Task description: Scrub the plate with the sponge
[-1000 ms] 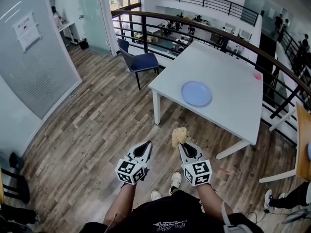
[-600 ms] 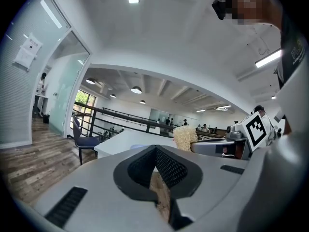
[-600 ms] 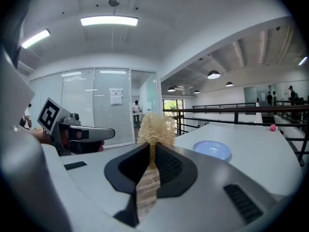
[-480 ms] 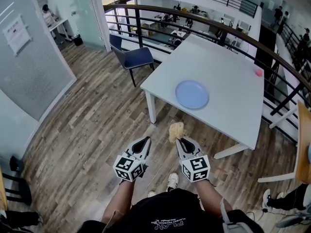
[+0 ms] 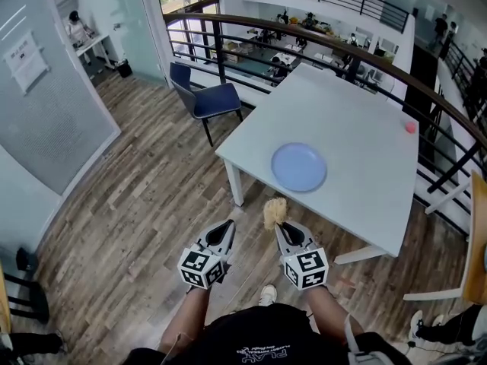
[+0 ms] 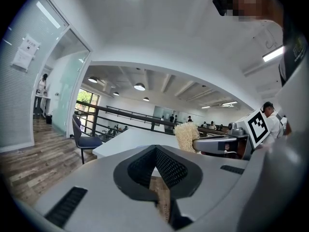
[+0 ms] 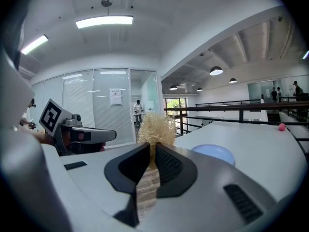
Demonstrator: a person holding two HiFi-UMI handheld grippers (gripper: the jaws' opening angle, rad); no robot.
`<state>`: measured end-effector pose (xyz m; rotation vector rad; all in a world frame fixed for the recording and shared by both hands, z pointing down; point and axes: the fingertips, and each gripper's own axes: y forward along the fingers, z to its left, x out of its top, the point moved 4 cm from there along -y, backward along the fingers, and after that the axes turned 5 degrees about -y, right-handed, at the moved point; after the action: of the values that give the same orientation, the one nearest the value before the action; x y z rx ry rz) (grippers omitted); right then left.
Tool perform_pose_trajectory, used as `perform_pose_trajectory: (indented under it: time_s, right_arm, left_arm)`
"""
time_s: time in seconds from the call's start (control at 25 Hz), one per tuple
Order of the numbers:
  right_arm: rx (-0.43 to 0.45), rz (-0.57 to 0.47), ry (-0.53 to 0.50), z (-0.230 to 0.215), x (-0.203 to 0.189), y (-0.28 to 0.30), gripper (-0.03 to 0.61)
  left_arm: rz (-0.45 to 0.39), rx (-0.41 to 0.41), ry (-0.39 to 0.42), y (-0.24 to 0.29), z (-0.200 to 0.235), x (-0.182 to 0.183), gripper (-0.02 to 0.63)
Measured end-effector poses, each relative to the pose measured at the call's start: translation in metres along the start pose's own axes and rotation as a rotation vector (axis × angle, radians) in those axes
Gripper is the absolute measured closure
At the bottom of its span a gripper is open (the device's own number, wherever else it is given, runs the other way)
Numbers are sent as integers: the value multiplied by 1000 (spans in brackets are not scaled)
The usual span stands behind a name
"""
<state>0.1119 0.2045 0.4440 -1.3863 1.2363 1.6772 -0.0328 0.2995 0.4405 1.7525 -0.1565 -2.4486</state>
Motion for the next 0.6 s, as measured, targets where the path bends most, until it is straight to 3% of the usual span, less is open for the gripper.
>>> perform_pose_trajectory:
  time_s: [0.6]
  right_arm:
    - [25,17,26,-72,-11,22,534]
  left_arm:
    - [35,32,-12,70,-6,-3,604]
